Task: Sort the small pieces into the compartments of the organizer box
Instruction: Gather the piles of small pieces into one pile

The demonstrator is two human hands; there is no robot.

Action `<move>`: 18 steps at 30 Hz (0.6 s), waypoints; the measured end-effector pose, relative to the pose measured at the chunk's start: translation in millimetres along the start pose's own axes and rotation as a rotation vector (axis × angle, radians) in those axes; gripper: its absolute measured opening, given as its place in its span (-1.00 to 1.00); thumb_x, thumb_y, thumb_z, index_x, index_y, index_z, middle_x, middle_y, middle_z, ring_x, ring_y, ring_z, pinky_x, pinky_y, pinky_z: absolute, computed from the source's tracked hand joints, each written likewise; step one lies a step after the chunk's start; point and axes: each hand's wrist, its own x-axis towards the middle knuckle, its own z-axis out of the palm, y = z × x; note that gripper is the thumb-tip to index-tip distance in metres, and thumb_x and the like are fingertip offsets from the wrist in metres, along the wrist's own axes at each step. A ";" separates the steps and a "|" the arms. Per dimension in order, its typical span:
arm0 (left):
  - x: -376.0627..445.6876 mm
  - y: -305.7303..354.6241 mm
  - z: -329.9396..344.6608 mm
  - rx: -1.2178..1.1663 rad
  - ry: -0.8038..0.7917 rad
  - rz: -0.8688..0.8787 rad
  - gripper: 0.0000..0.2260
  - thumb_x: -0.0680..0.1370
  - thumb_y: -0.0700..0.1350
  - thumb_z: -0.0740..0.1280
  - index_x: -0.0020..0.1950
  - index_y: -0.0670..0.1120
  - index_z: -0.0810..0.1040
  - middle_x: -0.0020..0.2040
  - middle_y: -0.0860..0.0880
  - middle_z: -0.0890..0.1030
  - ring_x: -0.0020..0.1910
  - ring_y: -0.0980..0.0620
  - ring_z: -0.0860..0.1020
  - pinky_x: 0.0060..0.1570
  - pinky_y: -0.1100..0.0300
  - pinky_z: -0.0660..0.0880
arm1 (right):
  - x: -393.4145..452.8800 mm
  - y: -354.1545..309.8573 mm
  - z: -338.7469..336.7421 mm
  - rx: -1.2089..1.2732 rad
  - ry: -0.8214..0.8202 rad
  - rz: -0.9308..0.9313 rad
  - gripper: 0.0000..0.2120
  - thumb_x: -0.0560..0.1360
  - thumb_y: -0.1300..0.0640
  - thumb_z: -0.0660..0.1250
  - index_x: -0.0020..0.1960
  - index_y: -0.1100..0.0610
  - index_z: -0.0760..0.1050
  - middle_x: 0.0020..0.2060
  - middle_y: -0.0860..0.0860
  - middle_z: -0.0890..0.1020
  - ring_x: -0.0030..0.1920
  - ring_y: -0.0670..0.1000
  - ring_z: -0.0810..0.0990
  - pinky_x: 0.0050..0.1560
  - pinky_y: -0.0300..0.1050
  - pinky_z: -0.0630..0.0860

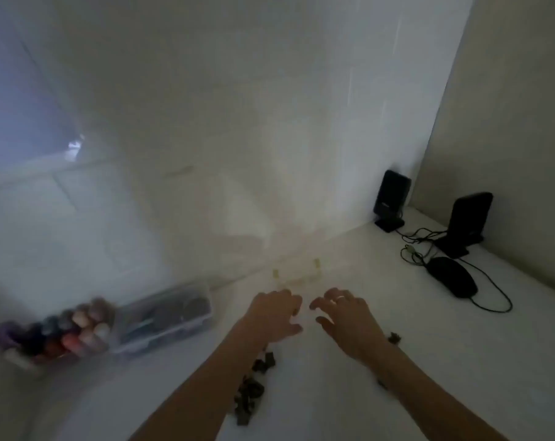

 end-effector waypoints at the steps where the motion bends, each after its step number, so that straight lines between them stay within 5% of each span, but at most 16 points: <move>1: -0.2 1.8 7.9 0.074 0.034 0.016 -0.75 0.60 0.02 0.20 0.19 -0.09 0.39 0.14 -0.09 0.48 0.11 -0.09 0.48 -0.01 0.12 0.30 | 0.6 0.3 10.2 -0.017 0.036 -0.022 -0.76 0.54 0.04 0.22 0.21 -0.07 0.42 0.16 0.00 0.48 0.20 0.07 0.43 0.12 -0.02 0.34; 5: 5.8 -2.9 41.0 0.172 0.298 0.028 -0.77 0.62 -0.09 0.15 0.27 -0.09 0.38 0.13 -0.10 0.49 0.09 -0.13 0.48 -0.12 0.12 0.22 | 13.5 10.0 48.3 -0.055 0.407 -0.048 -0.86 0.38 0.14 0.43 -0.12 0.02 0.50 -0.23 0.01 0.56 -0.19 0.10 0.53 -0.27 -0.06 0.44; 11: 4.2 1.2 64.6 0.174 0.571 -0.092 -0.80 0.60 -0.04 0.22 0.20 -0.05 0.44 0.15 -0.05 0.45 0.09 -0.07 0.48 -0.18 0.12 0.26 | 14.9 6.1 77.7 0.039 0.692 -0.083 -0.96 0.44 0.24 0.36 -0.14 0.14 0.51 -0.24 0.11 0.53 -0.17 0.15 0.45 -0.30 0.03 0.48; 15: -16.0 -9.1 74.3 -0.179 0.719 -0.082 -0.71 0.56 0.00 0.31 0.25 -0.05 0.49 0.21 -0.08 0.49 0.17 -0.07 0.46 0.06 0.14 0.36 | 1.6 -10.2 76.1 0.059 0.765 0.026 -0.86 0.46 0.22 0.33 0.01 0.10 0.52 -0.04 0.10 0.55 0.02 0.16 0.48 -0.08 0.00 0.40; 18: -41.6 -20.8 88.4 -0.599 0.989 -0.117 -0.77 0.62 -0.04 0.22 0.21 -0.08 0.54 0.19 -0.06 0.54 0.20 0.01 0.46 0.17 0.27 0.27 | -22.2 -34.7 90.3 0.125 0.814 -0.019 -0.84 0.47 0.24 0.26 0.04 0.09 0.51 -0.02 0.05 0.57 0.03 0.11 0.48 -0.01 -0.01 0.39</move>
